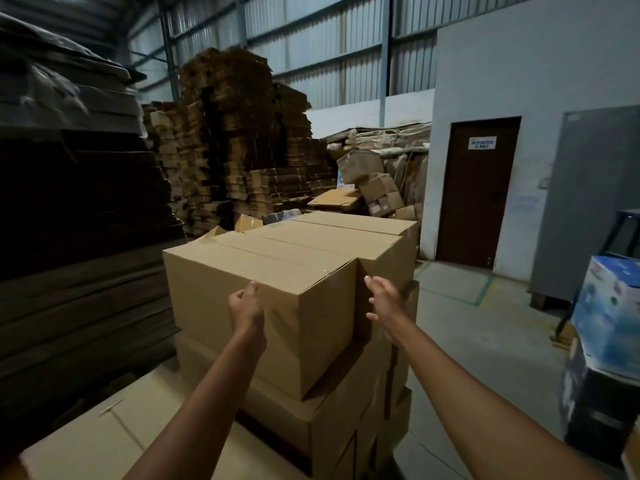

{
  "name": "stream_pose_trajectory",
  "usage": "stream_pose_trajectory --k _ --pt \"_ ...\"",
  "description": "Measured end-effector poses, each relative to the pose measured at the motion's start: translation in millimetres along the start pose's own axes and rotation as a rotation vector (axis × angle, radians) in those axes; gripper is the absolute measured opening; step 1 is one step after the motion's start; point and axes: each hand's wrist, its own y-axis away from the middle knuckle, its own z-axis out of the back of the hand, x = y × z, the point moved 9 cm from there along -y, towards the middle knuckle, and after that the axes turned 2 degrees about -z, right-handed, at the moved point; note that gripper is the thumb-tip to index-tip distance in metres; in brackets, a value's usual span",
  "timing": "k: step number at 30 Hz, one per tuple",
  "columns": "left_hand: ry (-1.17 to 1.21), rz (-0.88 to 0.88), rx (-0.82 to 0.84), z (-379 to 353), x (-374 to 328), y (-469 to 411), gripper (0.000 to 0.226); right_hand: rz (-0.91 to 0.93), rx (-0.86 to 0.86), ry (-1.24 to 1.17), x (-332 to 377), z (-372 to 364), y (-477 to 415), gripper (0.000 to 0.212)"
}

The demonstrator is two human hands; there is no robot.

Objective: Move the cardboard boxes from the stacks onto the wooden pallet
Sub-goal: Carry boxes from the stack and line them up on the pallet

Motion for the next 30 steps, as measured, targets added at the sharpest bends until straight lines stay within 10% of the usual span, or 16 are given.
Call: stream_pose_trajectory --k 10,17,30 --pt "-0.295 -0.077 -0.151 -59.8 21.8 -29.6 0.113 -0.088 0.121 -0.021 -10.9 -41.6 -109.8 0.046" --pt "-0.307 -0.153 -0.091 -34.6 36.0 -49.0 0.122 -0.070 0.052 0.105 -13.5 -52.5 -122.3 0.069" --pt "0.072 0.124 -0.192 65.4 14.5 -36.7 0.038 -0.271 0.248 -0.051 -29.8 -130.2 -70.8 0.086"
